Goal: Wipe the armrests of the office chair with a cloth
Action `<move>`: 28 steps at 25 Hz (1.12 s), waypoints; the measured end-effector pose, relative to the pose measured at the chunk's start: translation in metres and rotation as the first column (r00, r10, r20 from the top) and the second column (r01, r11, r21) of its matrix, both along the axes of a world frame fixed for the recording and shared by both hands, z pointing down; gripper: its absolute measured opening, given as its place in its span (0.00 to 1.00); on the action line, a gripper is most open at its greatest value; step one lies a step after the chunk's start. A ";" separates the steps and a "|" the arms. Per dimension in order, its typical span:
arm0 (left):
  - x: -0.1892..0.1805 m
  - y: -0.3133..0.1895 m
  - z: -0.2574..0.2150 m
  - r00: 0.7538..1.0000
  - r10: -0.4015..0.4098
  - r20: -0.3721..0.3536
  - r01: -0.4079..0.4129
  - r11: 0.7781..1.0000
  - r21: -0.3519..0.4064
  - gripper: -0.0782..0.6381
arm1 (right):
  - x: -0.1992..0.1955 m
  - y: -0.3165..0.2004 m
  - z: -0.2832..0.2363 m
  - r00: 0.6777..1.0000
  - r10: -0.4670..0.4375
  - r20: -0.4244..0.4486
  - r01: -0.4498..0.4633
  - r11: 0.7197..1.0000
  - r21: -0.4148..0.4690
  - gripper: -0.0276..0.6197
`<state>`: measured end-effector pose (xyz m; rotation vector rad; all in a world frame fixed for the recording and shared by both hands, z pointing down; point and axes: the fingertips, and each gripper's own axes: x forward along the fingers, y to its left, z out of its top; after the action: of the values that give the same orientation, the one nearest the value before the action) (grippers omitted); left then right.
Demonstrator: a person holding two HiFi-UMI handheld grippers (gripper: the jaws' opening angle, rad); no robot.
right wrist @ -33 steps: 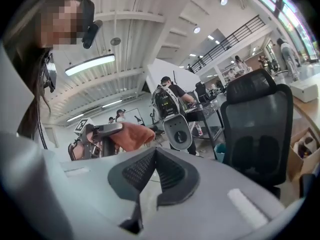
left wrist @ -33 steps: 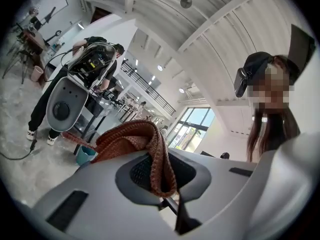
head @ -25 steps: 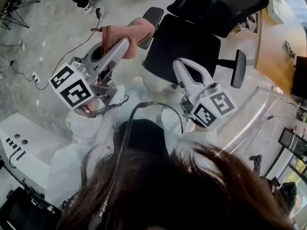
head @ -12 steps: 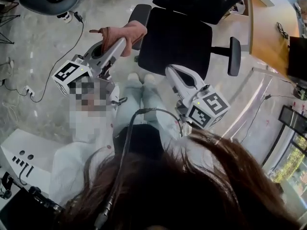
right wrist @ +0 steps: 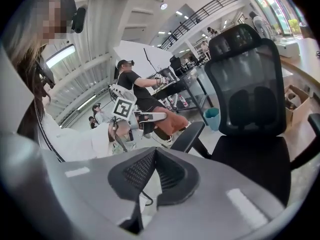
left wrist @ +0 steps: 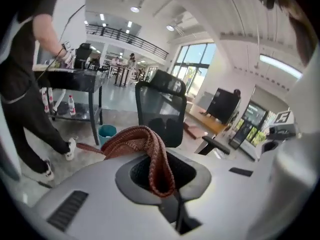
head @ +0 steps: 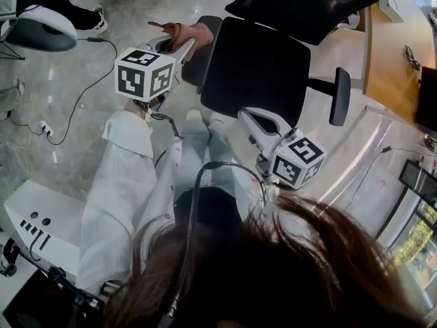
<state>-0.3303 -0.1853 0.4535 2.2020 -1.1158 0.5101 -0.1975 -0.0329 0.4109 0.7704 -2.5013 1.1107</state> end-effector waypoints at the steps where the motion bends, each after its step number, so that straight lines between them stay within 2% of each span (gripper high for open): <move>1: 0.000 -0.014 0.009 0.998 0.018 0.054 -0.018 1.000 -0.001 0.15 | 0.000 -0.003 0.005 1.000 -0.002 -0.003 0.001 1.000 -0.012 0.05; 3: 0.003 -0.040 0.029 0.990 0.048 0.136 -0.046 0.999 -0.014 0.15 | -0.004 -0.010 0.016 1.000 -0.001 -0.013 0.001 0.999 -0.035 0.05; 6: 0.013 -0.067 0.063 0.961 0.115 0.251 -0.107 0.993 -0.049 0.15 | -0.012 -0.021 0.030 0.999 -0.008 -0.054 0.005 0.997 -0.071 0.05; 9: 0.021 -0.081 0.082 0.931 0.167 0.325 -0.147 0.986 -0.084 0.15 | -0.024 -0.038 0.035 0.996 -0.033 -0.087 0.026 0.996 -0.087 0.05; 14: 0.029 -0.088 0.091 0.857 0.246 0.453 -0.235 0.968 -0.081 0.15 | -0.044 -0.059 0.037 0.996 -0.045 -0.074 0.037 0.994 -0.107 0.05; 15: 0.031 -0.085 0.095 0.851 0.264 0.455 -0.247 0.964 -0.097 0.15 | -0.047 -0.061 0.039 0.996 -0.046 -0.076 0.038 0.993 -0.111 0.05; 17: 0.035 -0.072 0.104 0.856 0.295 0.424 -0.249 0.955 -0.161 0.15 | -0.050 -0.064 0.043 0.995 -0.050 -0.082 0.041 0.992 -0.117 0.05; 21: 0.043 -0.032 0.123 0.895 0.321 0.308 -0.228 0.925 -0.303 0.15 | -0.049 -0.059 0.040 0.996 -0.046 -0.080 0.036 0.992 -0.119 0.05; 24: 0.044 -0.019 0.135 0.925 0.303 0.229 -0.211 0.911 -0.355 0.15 | -0.050 -0.063 0.045 0.996 -0.045 -0.079 0.035 0.992 -0.124 0.05; 28: 0.048 0.002 0.140 0.947 0.290 0.141 -0.209 0.885 -0.415 0.15 | -0.046 -0.063 0.051 0.996 -0.039 -0.079 0.029 0.991 -0.131 0.05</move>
<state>-0.2827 -0.1831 0.5931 1.9698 -0.7385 0.9982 -0.2436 -0.0963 0.4622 0.7196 -2.3403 1.1915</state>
